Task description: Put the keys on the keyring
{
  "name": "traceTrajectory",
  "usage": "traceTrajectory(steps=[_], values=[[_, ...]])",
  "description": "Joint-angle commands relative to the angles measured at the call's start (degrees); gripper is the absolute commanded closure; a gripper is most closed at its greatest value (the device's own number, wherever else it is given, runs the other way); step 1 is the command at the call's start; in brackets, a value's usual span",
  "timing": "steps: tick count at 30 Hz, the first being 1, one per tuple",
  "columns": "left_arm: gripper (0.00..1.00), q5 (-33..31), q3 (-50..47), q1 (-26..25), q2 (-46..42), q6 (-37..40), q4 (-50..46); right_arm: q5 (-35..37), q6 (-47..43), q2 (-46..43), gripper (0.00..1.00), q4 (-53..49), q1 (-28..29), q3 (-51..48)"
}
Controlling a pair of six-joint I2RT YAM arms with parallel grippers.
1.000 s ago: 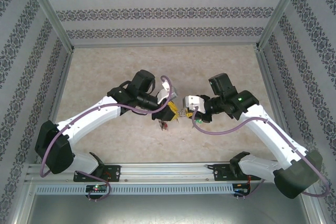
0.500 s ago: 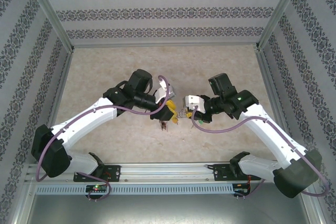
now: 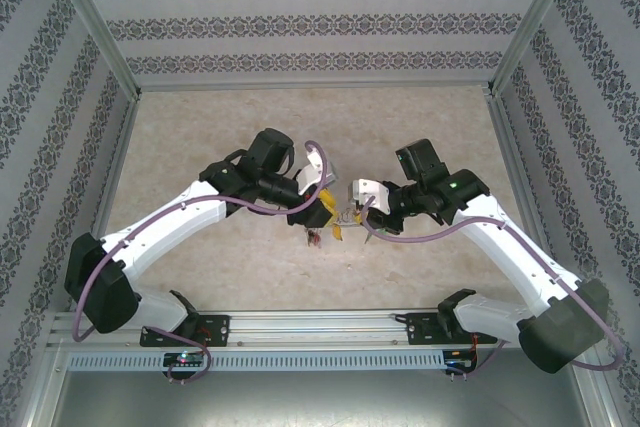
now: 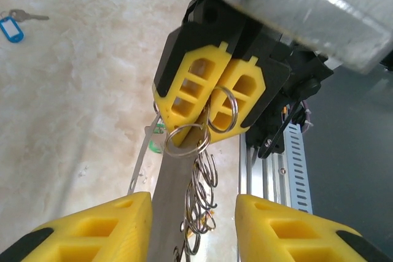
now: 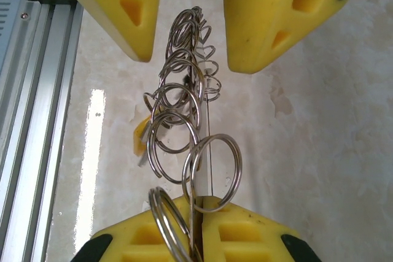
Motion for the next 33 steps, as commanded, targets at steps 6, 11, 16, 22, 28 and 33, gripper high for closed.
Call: traceTrajectory(steps=[6, 11, 16, 22, 28, 33], values=[[0.61, -3.46, 0.65, 0.13, 1.58, 0.71, -3.18, -0.67, 1.1, -0.31, 1.0, 1.08, -0.37, 1.91], [0.6, -4.92, 1.27, 0.08, 2.36, -0.26, -3.29, -1.04, 1.36, -0.4, 1.0, 1.19, -0.37, 2.1], [0.59, -4.75, 1.28, -0.52, 2.4, -2.03, -1.61, -1.81, 2.08, -0.2, 1.0, 1.89, 0.02, 2.29], [0.58, -5.13, 1.99, -1.09, 3.07, -2.93, -0.69, -1.81, 2.54, 0.64, 1.0, 2.38, 1.01, 2.41], [0.57, -5.03, 2.72, -1.22, 2.85, -3.38, -0.2, -1.31, 2.8, 1.13, 1.0, 2.68, 1.64, 2.24], [0.56, -5.76, 2.52, -1.26, 2.32, -3.3, 0.97, -1.42, 3.18, 1.19, 1.0, 3.16, 1.82, 1.63]])
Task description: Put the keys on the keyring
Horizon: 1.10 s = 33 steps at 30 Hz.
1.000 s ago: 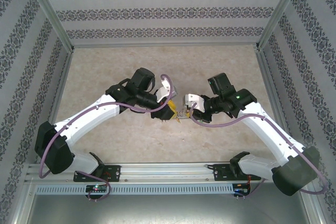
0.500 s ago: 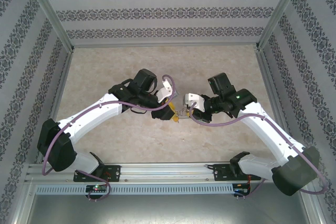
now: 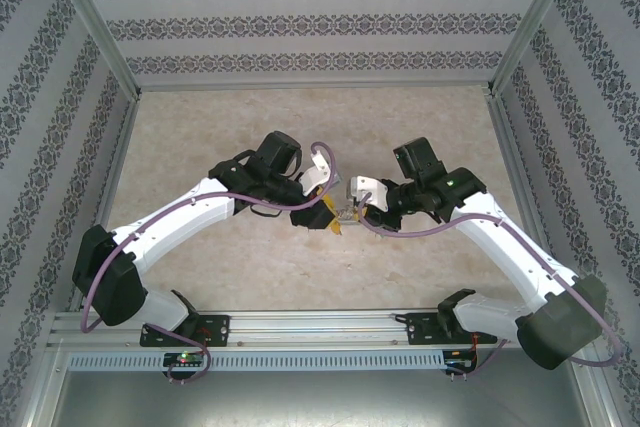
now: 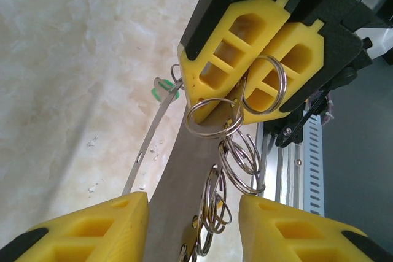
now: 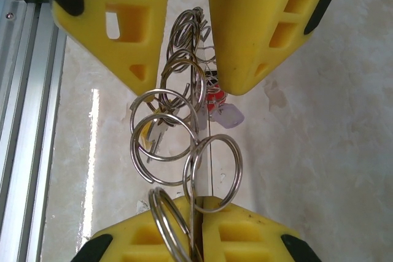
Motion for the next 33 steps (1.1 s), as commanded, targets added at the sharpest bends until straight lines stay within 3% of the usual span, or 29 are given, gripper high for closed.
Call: traceTrajectory(steps=[1, 12, 22, 33], values=[[0.56, -1.31, 1.72, -0.54, -0.4, -0.76, 2.97, -2.95, 1.16, 0.04, 1.0, 2.07, 1.26, 1.32], [0.54, -1.6, 1.82, -1.11, -0.16, 3.82, 6.38, -4.88, 1.34, 0.57, 1.0, 2.19, 1.34, 1.5], [0.49, 2.71, 1.37, -1.56, -0.37, 10.53, 5.08, -6.58, 2.68, 0.87, 1.0, 3.2, 0.31, 0.85], [0.49, -1.56, 0.72, -2.4, -0.62, 11.64, 6.5, -11.68, 9.76, 1.05, 1.0, 5.44, -2.42, -0.41]])
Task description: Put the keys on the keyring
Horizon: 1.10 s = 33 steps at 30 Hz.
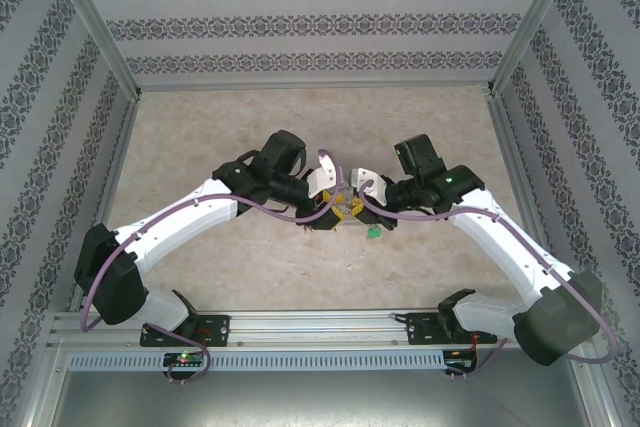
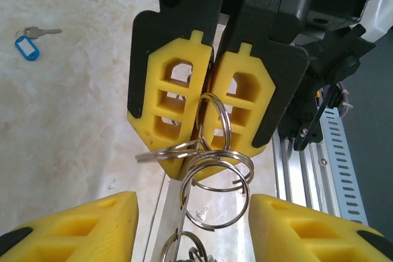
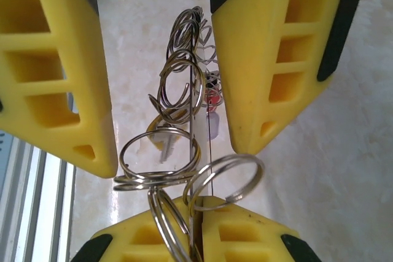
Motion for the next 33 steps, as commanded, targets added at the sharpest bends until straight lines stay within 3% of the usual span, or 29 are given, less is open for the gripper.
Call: traceTrajectory(steps=[1, 17, 21, 28, 33], values=[[0.48, -1.35, 0.04, -0.58, -1.4, 1.69, 2.21, -5.22, 2.6, -0.39, 1.0, 2.63, -0.41, -0.65], [0.42, -4.89, -0.56, -2.66, -6.74, 20.79, -2.72, -9.04, 4.6, 0.83, 1.0, 4.1, -1.92, -1.32], [0.43, -12.59, -3.14, -5.39, -8.94, 23.1, -0.05, -10.05, 7.92, 0.76, 1.0, 5.65, -2.68, -1.67], [0.58, -30.19, -7.92, -10.85, -10.44, 27.26, 9.12, -11.44, 11.85, 0.92, 1.0, 7.69, -4.09, -1.56], [0.63, -34.33, -10.84, -12.3, -11.83, 26.84, 17.88, -11.43, 13.19, 1.45, 1.0, 8.08, -4.18, -1.32]])
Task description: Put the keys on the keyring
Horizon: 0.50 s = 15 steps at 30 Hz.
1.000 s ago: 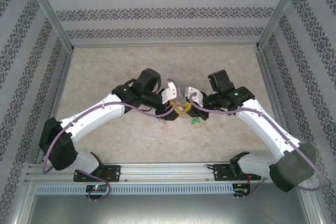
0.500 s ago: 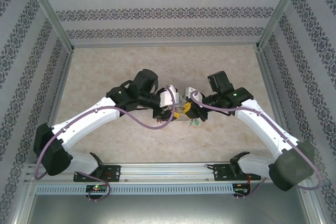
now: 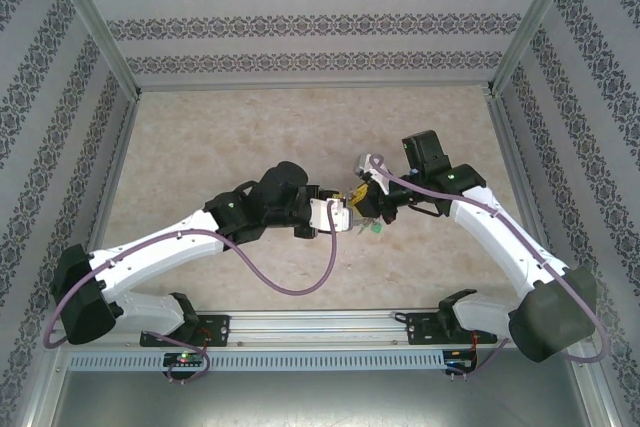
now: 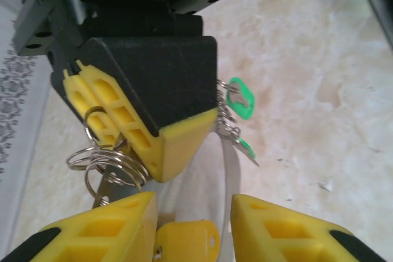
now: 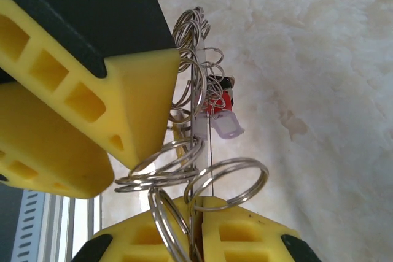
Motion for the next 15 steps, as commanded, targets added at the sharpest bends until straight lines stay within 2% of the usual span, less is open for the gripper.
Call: traceTrajectory(steps=[1, 15], values=[[0.63, -7.09, -1.92, -1.25, -2.17, 2.26, 8.51, -3.97, 1.74, 0.25, 1.0, 2.3, -0.39, 0.46], [0.6, -12.76, -5.22, -3.32, -5.36, 6.58, 10.72, -4.54, 4.79, 0.31, 1.0, 4.75, -0.75, -0.33]])
